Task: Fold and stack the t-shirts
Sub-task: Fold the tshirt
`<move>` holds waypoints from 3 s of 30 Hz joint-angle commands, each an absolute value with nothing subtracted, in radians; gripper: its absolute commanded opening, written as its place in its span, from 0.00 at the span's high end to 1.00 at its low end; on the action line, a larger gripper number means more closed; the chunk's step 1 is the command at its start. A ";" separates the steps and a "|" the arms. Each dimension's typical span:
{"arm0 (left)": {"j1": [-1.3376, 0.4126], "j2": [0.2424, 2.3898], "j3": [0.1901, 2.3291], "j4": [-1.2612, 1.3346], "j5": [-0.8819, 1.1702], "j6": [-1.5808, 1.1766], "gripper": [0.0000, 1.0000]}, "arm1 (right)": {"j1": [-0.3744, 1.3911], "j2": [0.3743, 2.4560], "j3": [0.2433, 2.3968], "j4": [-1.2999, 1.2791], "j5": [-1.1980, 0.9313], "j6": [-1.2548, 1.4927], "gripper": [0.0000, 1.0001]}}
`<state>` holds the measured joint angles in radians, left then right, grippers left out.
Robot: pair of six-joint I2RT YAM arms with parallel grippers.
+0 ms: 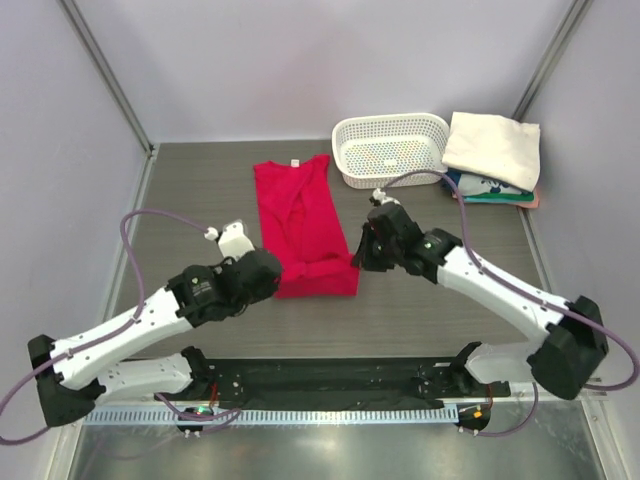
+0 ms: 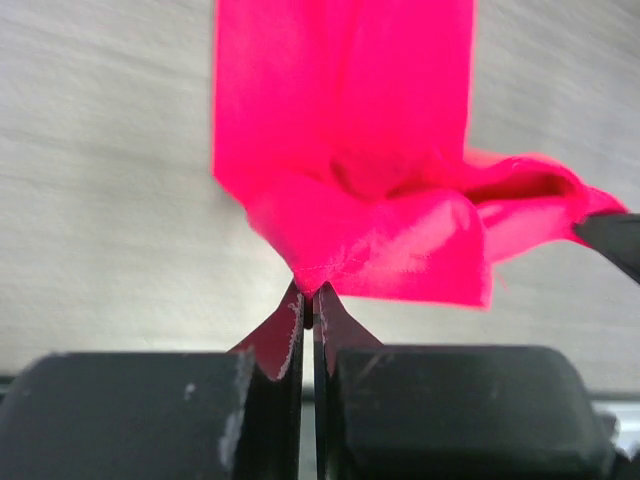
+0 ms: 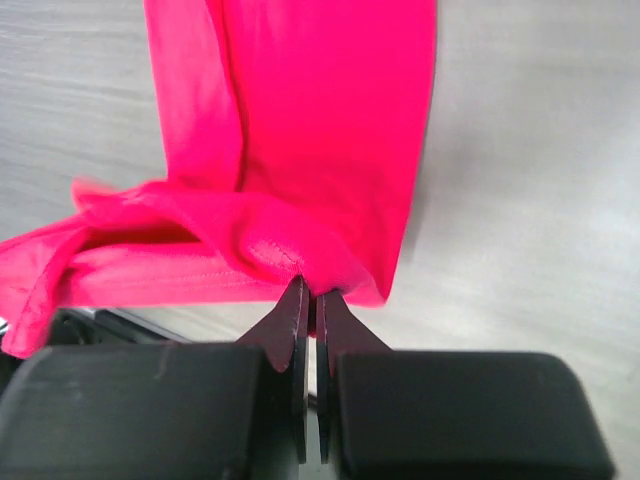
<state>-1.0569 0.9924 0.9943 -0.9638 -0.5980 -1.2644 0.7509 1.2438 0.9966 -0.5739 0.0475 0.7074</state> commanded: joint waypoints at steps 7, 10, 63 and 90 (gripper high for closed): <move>-0.615 1.196 1.095 -0.729 -0.322 -0.835 1.00 | 0.597 1.606 1.349 -0.551 -0.089 0.471 0.99; -0.540 1.290 1.138 -0.709 -0.293 -0.770 1.00 | 0.575 1.701 1.445 -0.537 -0.117 0.443 0.99; -0.388 1.284 0.758 -0.376 0.129 -0.831 0.47 | 0.465 1.735 1.060 -0.370 -0.419 0.448 0.36; -0.439 1.421 0.604 -0.190 0.080 -0.887 0.93 | 0.463 1.815 1.014 -0.296 -0.448 0.445 0.92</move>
